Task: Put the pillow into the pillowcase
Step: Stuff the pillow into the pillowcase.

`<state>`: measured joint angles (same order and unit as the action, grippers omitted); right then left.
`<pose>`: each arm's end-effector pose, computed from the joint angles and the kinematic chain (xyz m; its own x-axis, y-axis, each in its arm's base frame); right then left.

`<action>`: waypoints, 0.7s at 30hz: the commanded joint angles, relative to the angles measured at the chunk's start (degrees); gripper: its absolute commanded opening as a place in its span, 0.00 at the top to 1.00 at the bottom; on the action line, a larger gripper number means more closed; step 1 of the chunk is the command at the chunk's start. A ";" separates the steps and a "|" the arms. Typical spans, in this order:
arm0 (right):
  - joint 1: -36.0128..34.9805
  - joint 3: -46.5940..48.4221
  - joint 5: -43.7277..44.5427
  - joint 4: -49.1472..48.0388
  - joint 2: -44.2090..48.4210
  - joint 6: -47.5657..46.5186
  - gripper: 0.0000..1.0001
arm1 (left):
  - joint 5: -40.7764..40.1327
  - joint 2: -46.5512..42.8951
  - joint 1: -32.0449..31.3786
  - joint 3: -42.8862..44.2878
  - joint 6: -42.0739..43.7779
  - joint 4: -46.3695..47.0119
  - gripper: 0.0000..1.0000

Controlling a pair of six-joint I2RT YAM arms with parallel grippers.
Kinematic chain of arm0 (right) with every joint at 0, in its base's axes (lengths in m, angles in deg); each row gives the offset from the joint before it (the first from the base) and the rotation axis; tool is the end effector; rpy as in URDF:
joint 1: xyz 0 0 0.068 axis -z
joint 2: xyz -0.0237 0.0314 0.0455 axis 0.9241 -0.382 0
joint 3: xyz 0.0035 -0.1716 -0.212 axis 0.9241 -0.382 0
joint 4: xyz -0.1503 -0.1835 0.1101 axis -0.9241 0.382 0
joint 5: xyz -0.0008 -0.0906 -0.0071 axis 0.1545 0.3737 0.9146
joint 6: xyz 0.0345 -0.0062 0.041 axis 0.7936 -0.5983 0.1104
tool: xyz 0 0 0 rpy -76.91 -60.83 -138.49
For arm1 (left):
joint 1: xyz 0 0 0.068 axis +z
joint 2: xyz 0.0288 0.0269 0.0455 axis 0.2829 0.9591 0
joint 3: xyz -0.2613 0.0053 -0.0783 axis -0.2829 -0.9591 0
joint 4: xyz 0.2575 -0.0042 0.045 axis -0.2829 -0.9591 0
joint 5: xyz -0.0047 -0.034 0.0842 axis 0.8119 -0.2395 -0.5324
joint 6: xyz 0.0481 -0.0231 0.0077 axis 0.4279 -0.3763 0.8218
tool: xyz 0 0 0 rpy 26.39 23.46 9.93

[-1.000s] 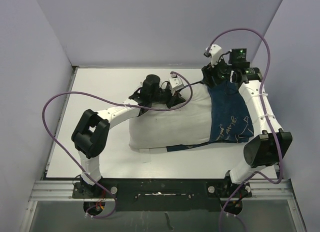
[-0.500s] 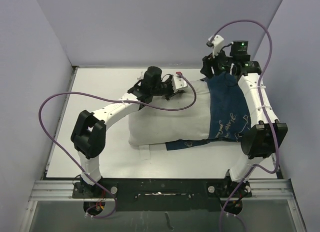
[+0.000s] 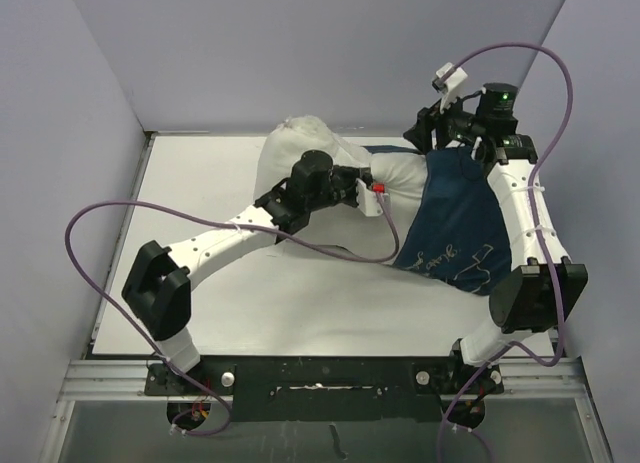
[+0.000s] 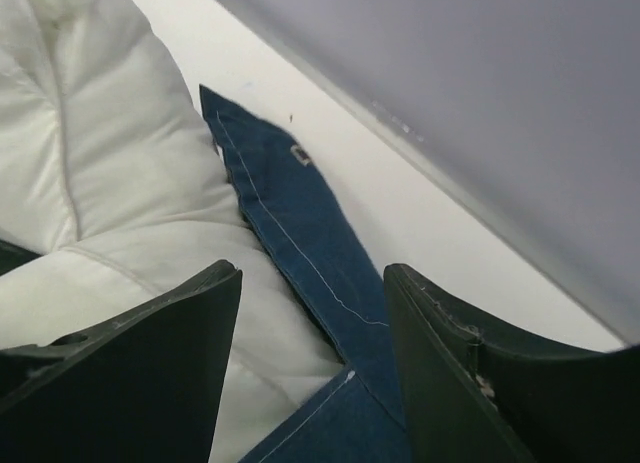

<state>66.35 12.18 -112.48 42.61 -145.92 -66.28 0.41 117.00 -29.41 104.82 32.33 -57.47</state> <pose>0.3630 0.0297 0.4299 -0.1821 -0.2030 -0.9621 -0.6662 0.7451 -0.0311 0.2883 -0.3096 0.3431 0.6479 0.5012 -0.5735 0.5884 0.1488 0.7948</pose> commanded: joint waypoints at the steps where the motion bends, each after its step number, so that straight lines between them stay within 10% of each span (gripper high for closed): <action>1: -0.26 -4.61 3.14 3.14 0.39 0.51 0.41 | -2.52 -8.58 -3.01 -8.22 1.48 7.97 1.00; 14: 1.18 -11.95 11.51 14.91 11.90 -9.98 0.42 | -3.19 -10.36 -10.73 -19.03 -10.33 4.67 1.00; 21: 4.43 -5.80 0.42 26.14 11.62 -17.58 0.45 | -3.49 -9.70 -10.85 -18.17 -10.78 3.17 1.00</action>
<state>68.40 1.38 -104.46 61.80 -134.34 -78.32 -4.51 109.02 -39.81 85.61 23.79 -52.90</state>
